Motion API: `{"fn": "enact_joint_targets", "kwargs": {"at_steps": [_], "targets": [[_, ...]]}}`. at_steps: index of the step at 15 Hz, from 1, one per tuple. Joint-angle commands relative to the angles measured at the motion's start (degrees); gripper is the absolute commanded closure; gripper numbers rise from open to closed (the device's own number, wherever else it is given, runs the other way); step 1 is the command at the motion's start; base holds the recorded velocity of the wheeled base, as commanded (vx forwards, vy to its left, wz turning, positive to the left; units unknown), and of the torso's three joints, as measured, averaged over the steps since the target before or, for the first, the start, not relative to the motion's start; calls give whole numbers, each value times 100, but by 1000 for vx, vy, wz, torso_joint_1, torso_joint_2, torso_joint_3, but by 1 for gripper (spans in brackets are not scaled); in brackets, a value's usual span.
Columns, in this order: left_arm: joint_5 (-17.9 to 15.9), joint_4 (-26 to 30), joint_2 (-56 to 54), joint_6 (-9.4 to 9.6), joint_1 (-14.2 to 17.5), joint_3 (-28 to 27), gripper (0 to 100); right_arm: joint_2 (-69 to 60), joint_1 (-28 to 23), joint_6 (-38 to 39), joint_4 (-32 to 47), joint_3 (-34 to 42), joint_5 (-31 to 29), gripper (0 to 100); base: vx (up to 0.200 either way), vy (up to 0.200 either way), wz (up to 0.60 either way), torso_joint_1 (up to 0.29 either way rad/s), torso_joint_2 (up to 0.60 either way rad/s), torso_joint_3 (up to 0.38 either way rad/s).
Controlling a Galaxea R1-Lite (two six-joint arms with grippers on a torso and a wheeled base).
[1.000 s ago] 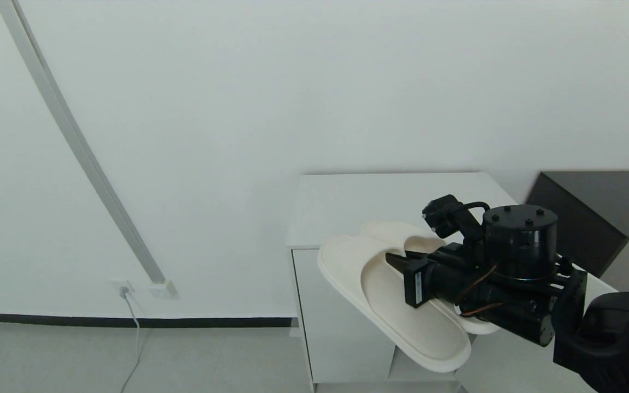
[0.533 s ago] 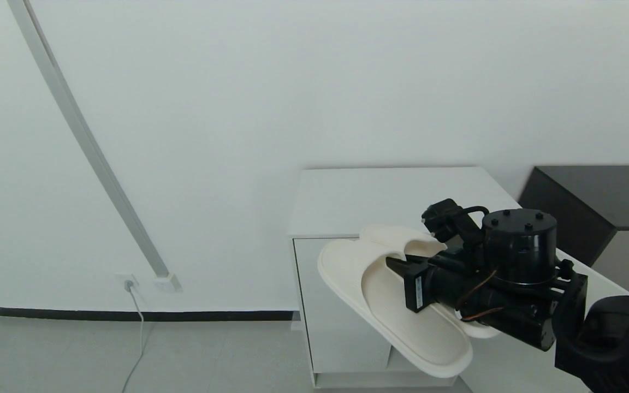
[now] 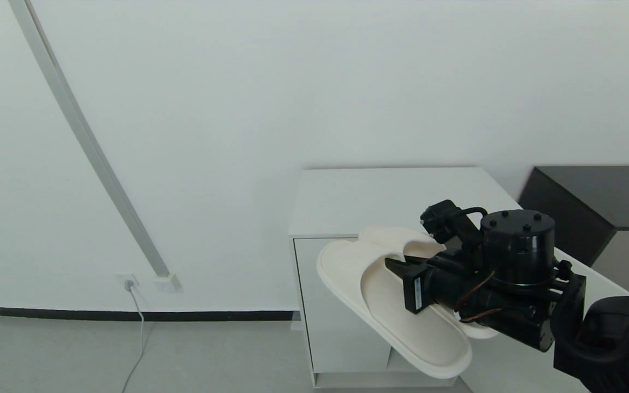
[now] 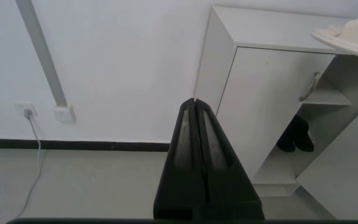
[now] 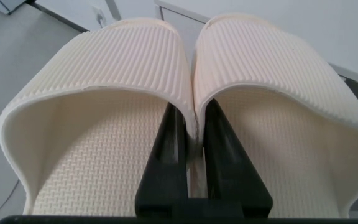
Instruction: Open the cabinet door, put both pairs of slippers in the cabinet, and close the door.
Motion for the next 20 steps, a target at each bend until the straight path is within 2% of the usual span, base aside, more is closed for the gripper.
{"fn": "enact_joint_targets", "kwargs": {"at_steps": [1, 4, 20], "targets": [[9, -1, -1, -1, -6, 1, 100, 15, 9, 1, -3, 1, 1, 100, 0, 0, 0, 0, 0, 0], [0, -1, 8, 7, 2, 1, 100, 24, 9, 1, -3, 1, 1, 100, 0, 0, 0, 0, 0, 0], [0, -1, 8, -1, -6, 1, 100, -2, 9, 1, -12, 10, -8, 100, 0, -200, 0, 3, 2, 3]]}}
